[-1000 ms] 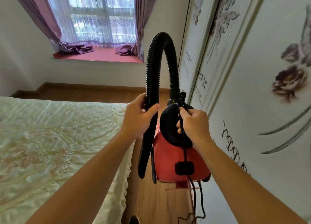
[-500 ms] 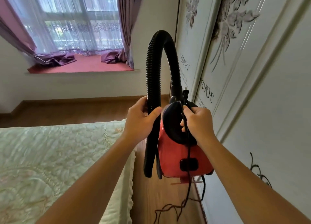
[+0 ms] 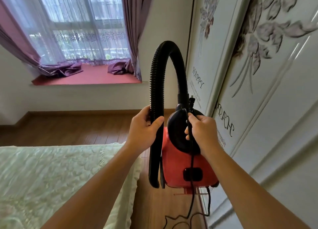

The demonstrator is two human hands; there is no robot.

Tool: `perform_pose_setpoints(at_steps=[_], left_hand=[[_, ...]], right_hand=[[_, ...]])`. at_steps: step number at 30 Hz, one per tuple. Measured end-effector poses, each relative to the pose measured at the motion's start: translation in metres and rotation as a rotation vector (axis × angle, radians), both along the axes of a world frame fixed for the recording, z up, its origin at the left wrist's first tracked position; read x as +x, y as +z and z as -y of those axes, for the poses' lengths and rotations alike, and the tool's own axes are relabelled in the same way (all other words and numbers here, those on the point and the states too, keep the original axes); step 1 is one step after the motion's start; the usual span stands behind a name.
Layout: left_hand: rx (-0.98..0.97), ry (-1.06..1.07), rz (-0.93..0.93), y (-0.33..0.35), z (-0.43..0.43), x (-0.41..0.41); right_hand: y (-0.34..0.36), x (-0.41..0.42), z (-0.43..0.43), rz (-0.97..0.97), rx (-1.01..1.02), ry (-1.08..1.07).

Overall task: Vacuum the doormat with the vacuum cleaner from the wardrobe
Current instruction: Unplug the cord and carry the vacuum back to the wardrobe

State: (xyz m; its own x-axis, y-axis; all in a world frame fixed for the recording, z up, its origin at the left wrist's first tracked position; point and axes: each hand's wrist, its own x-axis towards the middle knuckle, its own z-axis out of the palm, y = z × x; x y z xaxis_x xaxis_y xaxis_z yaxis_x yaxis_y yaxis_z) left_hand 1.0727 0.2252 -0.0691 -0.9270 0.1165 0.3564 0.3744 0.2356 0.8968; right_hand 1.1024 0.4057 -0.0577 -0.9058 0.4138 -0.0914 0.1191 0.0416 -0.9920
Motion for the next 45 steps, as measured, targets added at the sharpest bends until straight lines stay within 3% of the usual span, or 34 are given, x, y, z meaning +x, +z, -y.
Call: perform_pose_setpoints(at_steps=[4,15,31,45], left_hand=[[-0.003,0.016,-0.001,0.005,-0.025,-0.046],[0.03,0.056,0.005,0.007,-0.058,-0.161],[0.069,-0.063,0.046,-0.009,-0.033,-0.407],[0.038,-0.035,0.083,-0.025,-0.045,-0.583]], right_hand=[[0.006,-0.054,-0.024,0.008,-0.063,0.021],[0.013,-0.165,-0.051,-0.008,0.017,0.039],[0.003,-0.393,-0.027,-0.001,0.041,-0.04],[-0.015,-0.568,-0.036,0.016,0.001,-0.058]])
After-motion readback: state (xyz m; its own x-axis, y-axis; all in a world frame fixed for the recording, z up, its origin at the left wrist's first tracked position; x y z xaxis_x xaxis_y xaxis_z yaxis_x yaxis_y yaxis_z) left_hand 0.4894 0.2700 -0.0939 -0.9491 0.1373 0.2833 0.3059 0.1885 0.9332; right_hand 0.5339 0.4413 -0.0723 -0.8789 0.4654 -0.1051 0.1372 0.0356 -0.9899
